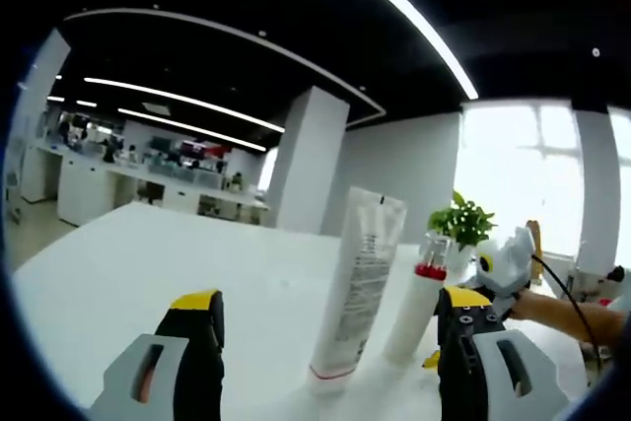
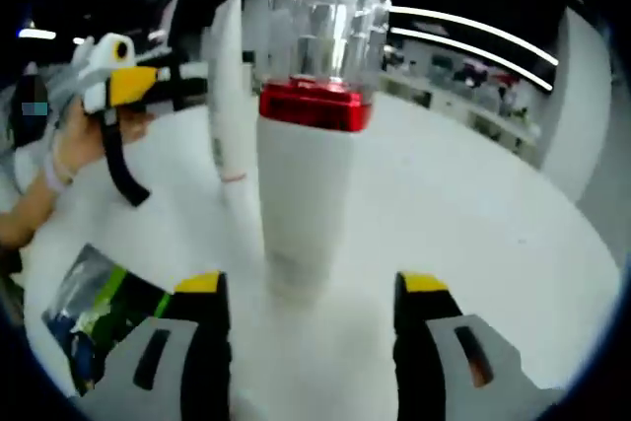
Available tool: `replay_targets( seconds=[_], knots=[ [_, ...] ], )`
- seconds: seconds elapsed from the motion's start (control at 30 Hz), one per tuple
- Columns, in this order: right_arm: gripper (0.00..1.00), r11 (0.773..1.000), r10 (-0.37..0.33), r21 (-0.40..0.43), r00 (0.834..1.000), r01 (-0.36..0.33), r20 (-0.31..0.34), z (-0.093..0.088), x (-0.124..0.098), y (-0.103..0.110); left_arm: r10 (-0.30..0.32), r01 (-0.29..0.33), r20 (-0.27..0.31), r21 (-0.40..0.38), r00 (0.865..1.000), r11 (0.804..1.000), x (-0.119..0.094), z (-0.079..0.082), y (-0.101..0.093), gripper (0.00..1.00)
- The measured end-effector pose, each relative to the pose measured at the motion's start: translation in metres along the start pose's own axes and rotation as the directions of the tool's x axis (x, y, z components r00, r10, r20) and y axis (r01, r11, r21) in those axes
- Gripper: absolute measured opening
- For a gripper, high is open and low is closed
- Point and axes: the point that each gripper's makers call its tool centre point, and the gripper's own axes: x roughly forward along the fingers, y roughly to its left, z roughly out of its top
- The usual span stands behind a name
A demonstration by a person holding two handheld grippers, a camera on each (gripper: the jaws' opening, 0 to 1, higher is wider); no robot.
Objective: Arrange the skincare products in the storage area until every visible bottle or jar stands upright without overlapping.
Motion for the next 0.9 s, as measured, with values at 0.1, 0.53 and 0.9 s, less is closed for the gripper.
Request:
replay_targets(
  seconds=[0.1, 0.53, 0.9],
  knots=[
    [0.43, 0.999, 0.033, 0.027, 0.999, -0.034, 0.026, 0.001, 0.002, -0.002, -0.002, 0.002, 0.003, -0.005, 1.000, 1.000, -0.001, 0.001, 0.000, 0.92],
    [0.23, 0.996, 0.065, 0.057, 0.996, -0.062, -0.060, -0.003, 0.009, 0.016, -0.005, 0.006, 0.014, -0.014, 1.000, 1.000, -0.002, 0.004, 0.000, 0.92],
    [0.23, 0.994, 0.041, 0.100, 0.999, -0.038, -0.023, 0.010, 0.001, 0.007, -0.004, 0.004, 0.015, -0.015, 1.000, 1.000, -0.003, 0.005, 0.000, 0.92]
  ],
)
